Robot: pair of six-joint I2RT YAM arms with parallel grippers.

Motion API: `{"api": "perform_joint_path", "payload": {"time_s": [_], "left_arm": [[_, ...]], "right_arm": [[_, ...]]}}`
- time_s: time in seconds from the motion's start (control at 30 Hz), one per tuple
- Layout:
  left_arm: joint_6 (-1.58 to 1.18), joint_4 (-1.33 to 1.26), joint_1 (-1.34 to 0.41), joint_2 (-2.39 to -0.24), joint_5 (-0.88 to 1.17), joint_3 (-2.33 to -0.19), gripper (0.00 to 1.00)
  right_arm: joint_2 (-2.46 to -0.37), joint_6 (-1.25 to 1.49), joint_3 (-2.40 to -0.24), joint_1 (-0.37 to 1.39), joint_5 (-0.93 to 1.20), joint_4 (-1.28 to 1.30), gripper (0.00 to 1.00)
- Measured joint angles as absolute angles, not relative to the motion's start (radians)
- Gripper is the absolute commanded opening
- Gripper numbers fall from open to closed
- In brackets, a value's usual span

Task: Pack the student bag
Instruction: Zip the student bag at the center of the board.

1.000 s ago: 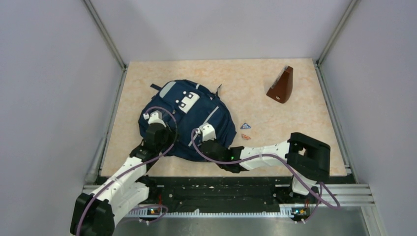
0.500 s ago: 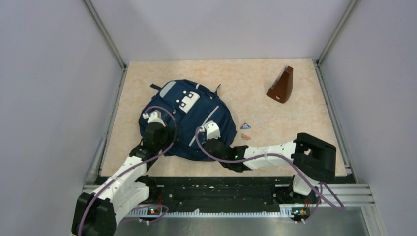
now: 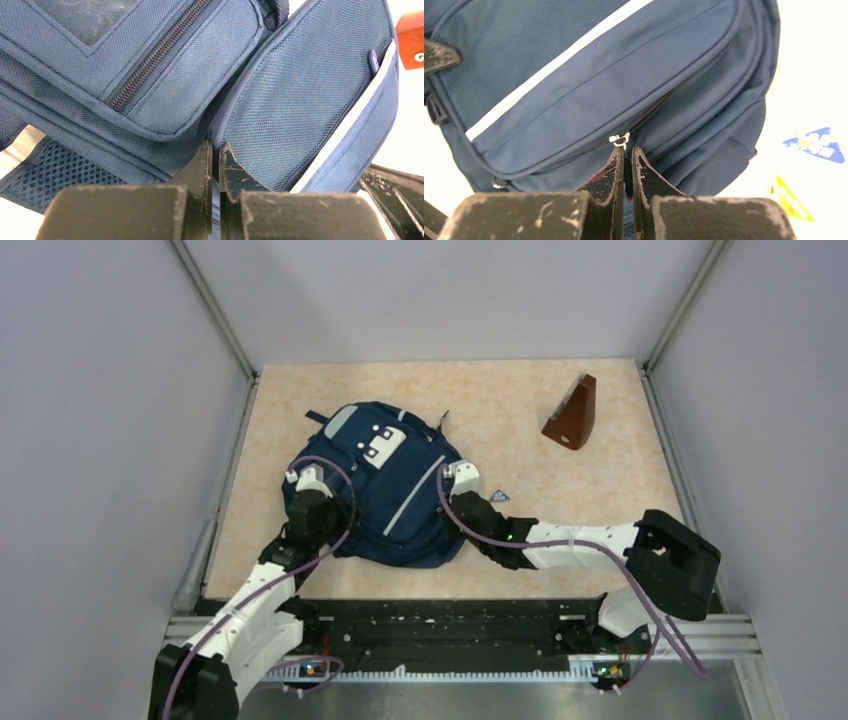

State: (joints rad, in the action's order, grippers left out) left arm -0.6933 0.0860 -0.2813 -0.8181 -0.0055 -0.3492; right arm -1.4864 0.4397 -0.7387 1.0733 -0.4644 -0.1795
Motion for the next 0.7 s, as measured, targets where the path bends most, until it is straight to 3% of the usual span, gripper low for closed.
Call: {"api": "perform_joint_path", "payload": {"time_s": [0.7], "left_arm": [[-0.68, 0.096, -0.228, -0.794, 0.055, -0.349, 0.0]], "right_arm": [[-1.503, 0.33, -0.717, 0.752, -0.172, -0.305, 0.0]]}}
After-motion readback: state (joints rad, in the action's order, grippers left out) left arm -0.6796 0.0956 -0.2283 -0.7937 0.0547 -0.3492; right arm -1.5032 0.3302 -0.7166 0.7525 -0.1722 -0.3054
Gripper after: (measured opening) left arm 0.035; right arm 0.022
